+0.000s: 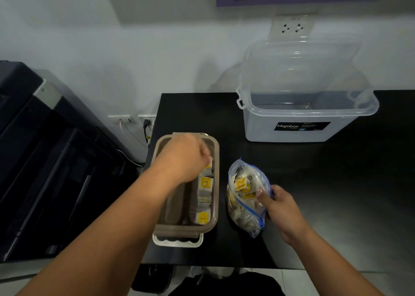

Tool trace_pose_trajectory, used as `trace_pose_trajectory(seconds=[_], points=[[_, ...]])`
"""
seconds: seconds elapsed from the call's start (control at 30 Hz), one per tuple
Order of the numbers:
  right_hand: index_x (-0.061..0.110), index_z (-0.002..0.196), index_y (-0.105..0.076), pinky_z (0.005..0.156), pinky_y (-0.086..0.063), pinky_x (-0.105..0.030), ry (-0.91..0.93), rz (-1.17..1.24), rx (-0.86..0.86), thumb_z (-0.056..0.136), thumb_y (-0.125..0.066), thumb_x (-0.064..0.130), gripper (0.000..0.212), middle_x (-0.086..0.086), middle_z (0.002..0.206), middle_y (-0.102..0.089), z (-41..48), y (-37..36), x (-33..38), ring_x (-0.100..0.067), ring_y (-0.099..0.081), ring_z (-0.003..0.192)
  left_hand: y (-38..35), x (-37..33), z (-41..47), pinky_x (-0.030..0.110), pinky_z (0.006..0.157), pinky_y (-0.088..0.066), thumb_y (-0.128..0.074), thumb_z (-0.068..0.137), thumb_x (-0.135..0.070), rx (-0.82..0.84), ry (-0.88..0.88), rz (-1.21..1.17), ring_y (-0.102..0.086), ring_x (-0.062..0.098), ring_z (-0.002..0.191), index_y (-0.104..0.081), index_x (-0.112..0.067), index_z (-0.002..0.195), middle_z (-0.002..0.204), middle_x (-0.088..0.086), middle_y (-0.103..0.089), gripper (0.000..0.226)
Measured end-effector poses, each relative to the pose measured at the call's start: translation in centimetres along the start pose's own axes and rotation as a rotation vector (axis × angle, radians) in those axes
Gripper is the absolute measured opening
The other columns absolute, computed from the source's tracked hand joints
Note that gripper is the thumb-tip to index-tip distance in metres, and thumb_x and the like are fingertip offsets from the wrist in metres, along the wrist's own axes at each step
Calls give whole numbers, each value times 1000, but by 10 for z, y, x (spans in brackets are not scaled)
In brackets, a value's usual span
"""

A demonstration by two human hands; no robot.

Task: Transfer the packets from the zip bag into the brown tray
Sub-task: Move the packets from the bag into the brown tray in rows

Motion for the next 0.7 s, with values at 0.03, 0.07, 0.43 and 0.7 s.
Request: trace_pose_trajectory(seconds=[0.03, 0.07, 0.43, 0.7], points=[[10, 109, -68, 89, -62, -48, -3, 2, 3, 103, -62, 16, 10, -11, 101, -78, -1, 0, 0, -27, -76, 98, 1, -14, -2, 24, 81, -53, -69, 93, -29, -6, -63, -47, -64, 1, 80, -69, -30, 88, 83, -11, -69, 5], [9, 108, -68, 89, -62, -49, -7, 11, 5, 103, -62, 17, 11, -11, 101, -78, -2, 0, 0, -27, -75, 98, -2, -27, -3, 22, 79, -53, -71, 91, -28, 15, -114, -86, -64, -1, 77, -69, -31, 87, 81, -12, -68, 5], [9, 106, -67, 64, -58, -30, -28, 17, 42, 104, -56, 12, 11, -12, 90, -79, -5, 4, 7, -21, -78, 78, -127, -100, 41, 40, 92, -46, -57, 98, -38, 656, -123, 678, -59, 29, 105, -51, -9, 137, 106, 12, -57, 49], [7, 104, -67, 58, -57, -27, -21, 25, 56, 106, -55, 13, 13, -8, 84, -78, -3, 10, 7, -18, -76, 75, -135, -93, 45, 41, 94, -48, -60, 95, -41, 646, -122, 695, -59, 31, 115, -53, -10, 134, 115, 12, -58, 51]])
Point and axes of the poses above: each hand's wrist, its own z-axis towards the middle knuckle, its own y-axis out of the back of the hand, x = y × z, the point moved 4 cm from there along z, towards the middle knuckle
